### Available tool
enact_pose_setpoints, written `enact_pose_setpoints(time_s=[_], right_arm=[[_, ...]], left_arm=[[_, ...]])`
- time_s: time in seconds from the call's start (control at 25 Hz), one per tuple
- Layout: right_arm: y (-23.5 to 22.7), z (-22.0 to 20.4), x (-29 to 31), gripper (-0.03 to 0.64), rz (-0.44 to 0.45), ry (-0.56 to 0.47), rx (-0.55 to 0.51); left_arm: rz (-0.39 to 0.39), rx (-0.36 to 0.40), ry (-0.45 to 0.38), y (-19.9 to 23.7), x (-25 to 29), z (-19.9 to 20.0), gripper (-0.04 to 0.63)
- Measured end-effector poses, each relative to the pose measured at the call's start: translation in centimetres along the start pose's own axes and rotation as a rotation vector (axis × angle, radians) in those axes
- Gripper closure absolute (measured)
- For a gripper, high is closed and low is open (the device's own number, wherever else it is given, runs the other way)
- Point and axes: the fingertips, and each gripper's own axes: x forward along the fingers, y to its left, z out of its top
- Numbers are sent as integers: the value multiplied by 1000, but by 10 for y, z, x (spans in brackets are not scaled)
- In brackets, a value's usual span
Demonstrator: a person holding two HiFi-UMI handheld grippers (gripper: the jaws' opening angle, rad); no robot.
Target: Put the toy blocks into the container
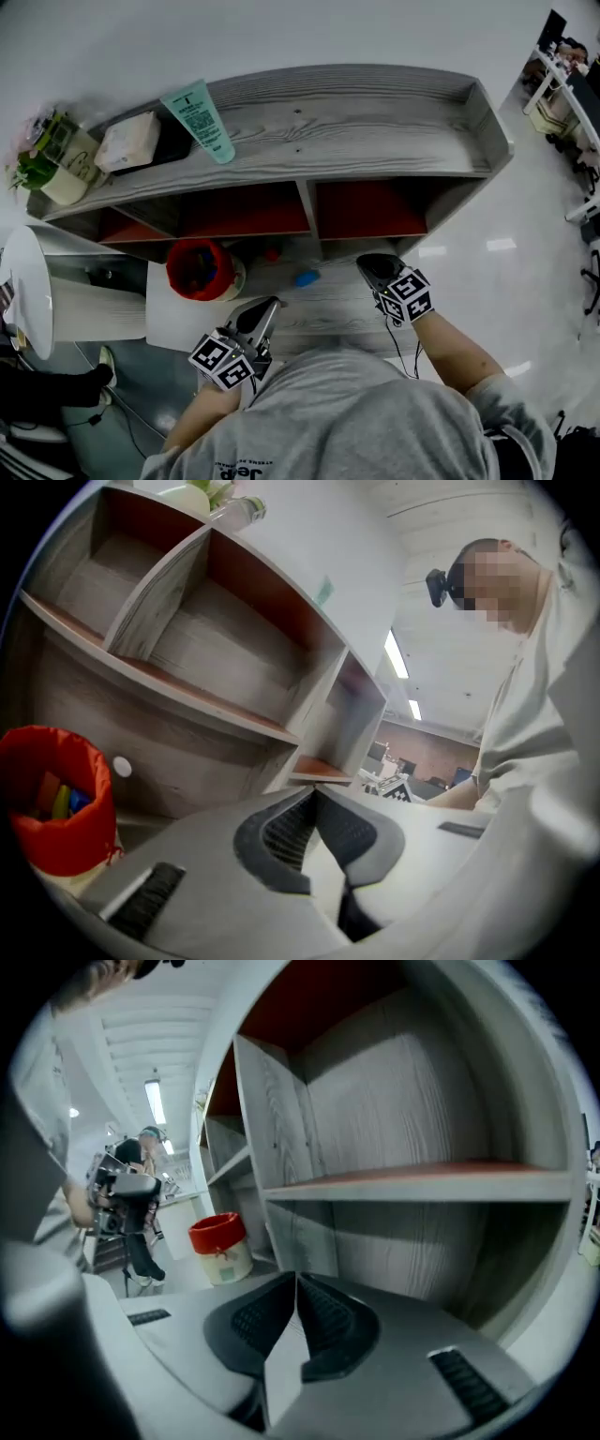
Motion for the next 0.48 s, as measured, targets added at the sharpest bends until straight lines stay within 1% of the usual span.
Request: enact_pose_setpoints(time_s=[0.04,0.12,0.24,0.36,0.44,0.48], right_arm=[[-7,-7,14,578,-10,16,2],[-19,-24,43,487,-25,57,3],[-37,-49,82,410,-67,134,-17],[-53,-70,114,364,-103,198,-53],[-63,-80,132,337,-130,235,-105],[-68,-82,140,334,-143,249,-133]], left_arm=[[11,1,11,2,4,-6,584],[22,0,38,8,11,-20,583],[21,-8,74,16,19,-36,583],[9,-12,97,22,23,-46,583],[-1,-18,109,26,24,-50,583],[-6,-20,116,28,23,-52,584]])
